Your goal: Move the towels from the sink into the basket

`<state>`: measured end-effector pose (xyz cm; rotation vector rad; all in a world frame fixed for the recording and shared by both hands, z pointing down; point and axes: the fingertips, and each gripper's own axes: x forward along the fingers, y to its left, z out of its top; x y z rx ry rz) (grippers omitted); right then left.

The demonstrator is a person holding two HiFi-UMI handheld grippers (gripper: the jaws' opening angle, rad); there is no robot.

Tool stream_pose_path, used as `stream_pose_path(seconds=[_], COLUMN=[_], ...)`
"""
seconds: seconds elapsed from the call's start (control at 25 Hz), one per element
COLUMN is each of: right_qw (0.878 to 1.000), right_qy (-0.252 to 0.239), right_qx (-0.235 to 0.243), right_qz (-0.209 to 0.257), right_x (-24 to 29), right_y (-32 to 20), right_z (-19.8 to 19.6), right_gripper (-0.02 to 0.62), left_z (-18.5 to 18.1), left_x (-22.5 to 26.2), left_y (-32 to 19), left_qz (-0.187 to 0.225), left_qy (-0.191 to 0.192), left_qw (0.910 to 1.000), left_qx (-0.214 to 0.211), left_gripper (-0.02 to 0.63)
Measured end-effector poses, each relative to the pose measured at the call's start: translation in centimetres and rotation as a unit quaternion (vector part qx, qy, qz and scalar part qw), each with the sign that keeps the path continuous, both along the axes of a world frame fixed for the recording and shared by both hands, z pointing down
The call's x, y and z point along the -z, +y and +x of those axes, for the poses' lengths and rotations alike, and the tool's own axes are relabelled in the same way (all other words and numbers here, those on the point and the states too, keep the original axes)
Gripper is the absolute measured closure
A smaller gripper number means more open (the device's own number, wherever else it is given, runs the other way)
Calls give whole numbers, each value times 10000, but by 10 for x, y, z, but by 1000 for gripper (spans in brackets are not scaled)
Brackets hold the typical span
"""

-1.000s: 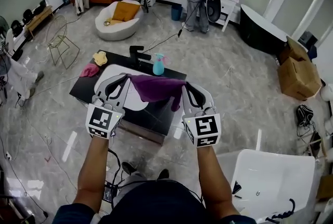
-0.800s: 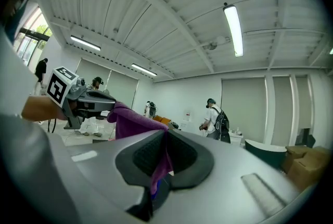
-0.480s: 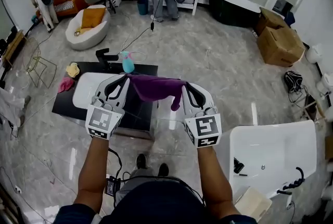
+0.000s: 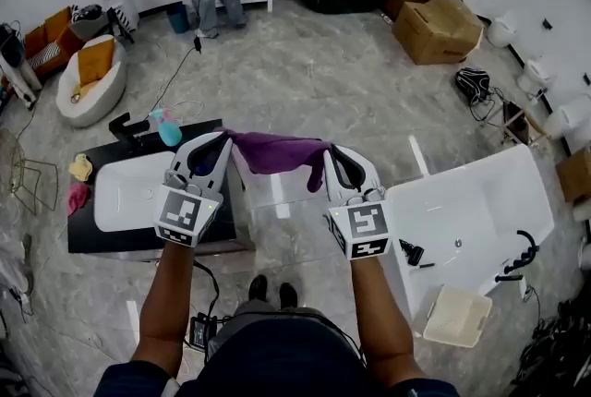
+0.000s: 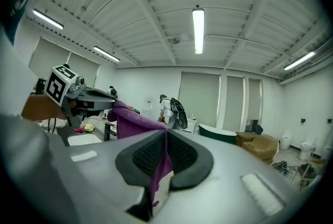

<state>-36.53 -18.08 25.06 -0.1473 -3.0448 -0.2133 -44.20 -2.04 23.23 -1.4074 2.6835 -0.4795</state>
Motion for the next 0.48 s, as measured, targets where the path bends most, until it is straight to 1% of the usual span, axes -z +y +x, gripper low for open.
stream_pose_path(seconds=[0.24, 0.48], right_qw=[9974, 9909], right_qy=[14, -107], right_qx=[-721, -1341], right_qz=[85, 106], right_x=[3, 13], right_y=[-32, -51], right_z=[25, 61], right_gripper=[572, 572], left_z=[3, 25], left_x=[1, 6], left_y=[-42, -78], left_qz=[16, 132], left_qy=[-13, -37], left_qw=[9977, 9904], left_qx=[-672, -1373], left_gripper=[592, 592])
